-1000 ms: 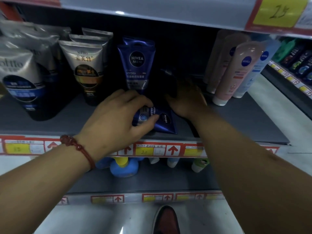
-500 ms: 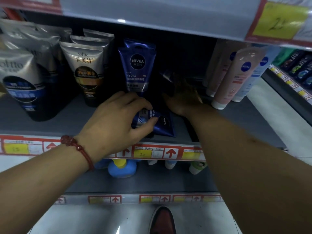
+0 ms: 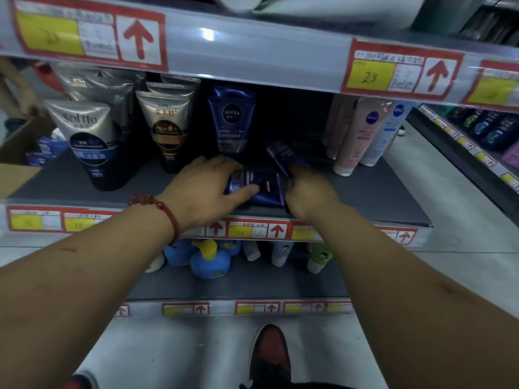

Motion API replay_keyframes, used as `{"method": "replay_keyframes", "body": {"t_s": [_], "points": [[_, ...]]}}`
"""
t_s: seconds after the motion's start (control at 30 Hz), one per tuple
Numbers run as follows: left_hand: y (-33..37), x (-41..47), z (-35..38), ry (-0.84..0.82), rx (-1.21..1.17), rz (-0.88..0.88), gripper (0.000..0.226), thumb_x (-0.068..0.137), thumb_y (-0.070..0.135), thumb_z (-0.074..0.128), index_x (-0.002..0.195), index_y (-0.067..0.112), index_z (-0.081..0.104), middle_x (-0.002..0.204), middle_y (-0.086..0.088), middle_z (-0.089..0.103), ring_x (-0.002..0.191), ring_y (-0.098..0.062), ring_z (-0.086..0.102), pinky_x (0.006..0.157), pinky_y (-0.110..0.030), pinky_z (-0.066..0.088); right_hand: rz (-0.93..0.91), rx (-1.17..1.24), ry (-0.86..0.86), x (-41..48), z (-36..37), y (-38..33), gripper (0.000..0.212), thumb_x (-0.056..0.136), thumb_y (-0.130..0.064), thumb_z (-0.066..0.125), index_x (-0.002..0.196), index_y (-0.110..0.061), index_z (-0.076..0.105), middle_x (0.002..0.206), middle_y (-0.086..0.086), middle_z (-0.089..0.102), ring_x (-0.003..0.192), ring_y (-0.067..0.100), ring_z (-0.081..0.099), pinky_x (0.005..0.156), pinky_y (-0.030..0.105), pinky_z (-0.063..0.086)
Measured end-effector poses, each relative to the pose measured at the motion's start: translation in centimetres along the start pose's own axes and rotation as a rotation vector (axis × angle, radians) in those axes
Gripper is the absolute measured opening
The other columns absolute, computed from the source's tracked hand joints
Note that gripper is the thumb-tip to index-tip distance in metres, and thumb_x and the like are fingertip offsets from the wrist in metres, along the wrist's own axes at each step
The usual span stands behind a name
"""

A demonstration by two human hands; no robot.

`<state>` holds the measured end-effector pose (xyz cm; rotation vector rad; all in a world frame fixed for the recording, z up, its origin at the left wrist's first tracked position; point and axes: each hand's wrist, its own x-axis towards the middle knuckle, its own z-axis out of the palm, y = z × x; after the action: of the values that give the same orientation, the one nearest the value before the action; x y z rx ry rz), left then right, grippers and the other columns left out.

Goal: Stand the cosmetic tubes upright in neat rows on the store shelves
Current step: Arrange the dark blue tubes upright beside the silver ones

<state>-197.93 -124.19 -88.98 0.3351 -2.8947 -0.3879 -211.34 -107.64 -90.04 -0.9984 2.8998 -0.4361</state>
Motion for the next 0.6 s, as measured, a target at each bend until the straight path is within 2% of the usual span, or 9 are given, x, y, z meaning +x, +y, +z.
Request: {"method": "replay_keyframes", "body": {"t_s": [0.1,0.17,0.2,0.27,0.37,0.5,0.53,0.6], "points": [[-0.1,0.7,-0.7,-0.137,-0.014,-0.082,0.106,0.062,0.092,0.03,0.146,0.029,0.041,0.142,-0.002,0.049,0.125,-0.031,0.05,0.106,-0.046,0.042,0.0,0.037,0.151,-1.2,0.7,0.1,0.036,0.092,-0.011,0.05,0.126,-0.004,0.058,0.118,0.021,0.063,0.102,0.04,0.059,0.072,0.032,0.038],[-0.2,0.7,-0.7,-0.145,0.001,-0.078,0.107,0.06,0.09,0.033,0.147,0.029,0.039,0.141,-0.003,0.048,0.123,-0.032,0.05,0.105,-0.047,0.043,0.018,0.094,0.235,-1.2,0.7,0.1,0.024,0.091,-0.014,0.052,0.109,-0.003,0.065,0.108,0.02,0.065,0.097,0.039,0.059,0.068,0.03,0.036],[-0.2,0.6,-0.5,-0.118,0.002,-0.071,0.105,0.061,0.088,0.034,0.146,0.028,0.04,0.139,-0.004,0.049,0.121,-0.032,0.051,0.104,-0.047,0.043,0.029,0.122,0.274,-1.1,0.6,0.0,0.022,0.09,-0.017,0.054,0.102,-0.002,0.065,0.105,0.02,0.064,0.096,0.039,0.058,0.069,0.031,0.038],[-0.3,0.2,-0.1,-0.053,-0.016,-0.047,0.095,0.069,0.083,0.045,0.143,0.024,0.045,0.133,-0.006,0.051,0.117,-0.032,0.052,0.102,-0.045,0.044,0.079,0.116,0.336,-0.8,0.5,-0.3,0.031,0.09,-0.027,0.058,0.11,-0.004,0.064,0.114,0.02,0.059,0.105,0.04,0.054,0.079,0.036,0.044],[-0.5,0.0,0.2,0.001,-0.085,0.003,0.071,0.083,0.061,0.068,0.138,0.019,0.051,0.128,-0.007,0.053,0.114,-0.028,0.052,0.099,-0.036,0.042,0.177,-0.014,0.296,0.0,0.4,-0.5,0.053,0.089,-0.044,0.058,0.13,-0.01,0.055,0.131,0.018,0.052,0.119,0.039,0.047,0.094,0.042,0.043],[-0.8,-0.3,-0.4,0.039,-0.312,-0.048,0.059,0.083,0.053,0.073,0.129,0.023,0.054,0.118,0.004,0.059,0.105,-0.015,0.059,0.086,-0.029,0.049,0.3,0.068,0.143,1.8,-0.7,-0.9,0.07,0.075,-0.064,0.055,0.124,-0.014,0.059,0.124,0.015,0.062,0.113,0.037,0.056,0.091,0.041,0.049],[-0.9,-0.4,-0.5,0.056,-0.368,-0.089,0.059,0.082,0.053,0.074,0.129,0.025,0.053,0.115,0.008,0.06,0.101,-0.011,0.059,0.079,-0.024,0.048,0.336,0.108,0.109,1.9,-1.1,-1.1,0.071,0.071,-0.065,0.056,0.121,-0.015,0.061,0.123,0.014,0.063,0.112,0.037,0.056,0.092,0.04,0.049],[-1.0,-0.7,-0.7,0.1,-0.448,-0.171,0.063,0.078,0.054,0.077,0.128,0.027,0.05,0.107,0.015,0.059,0.094,-0.006,0.059,0.071,-0.017,0.044,0.366,0.223,0.064,1.9,-1.8,-1.3,0.063,0.07,-0.055,0.071,0.117,-0.015,0.063,0.121,0.01,0.064,0.111,0.034,0.058,0.091,0.037,0.049]]}}
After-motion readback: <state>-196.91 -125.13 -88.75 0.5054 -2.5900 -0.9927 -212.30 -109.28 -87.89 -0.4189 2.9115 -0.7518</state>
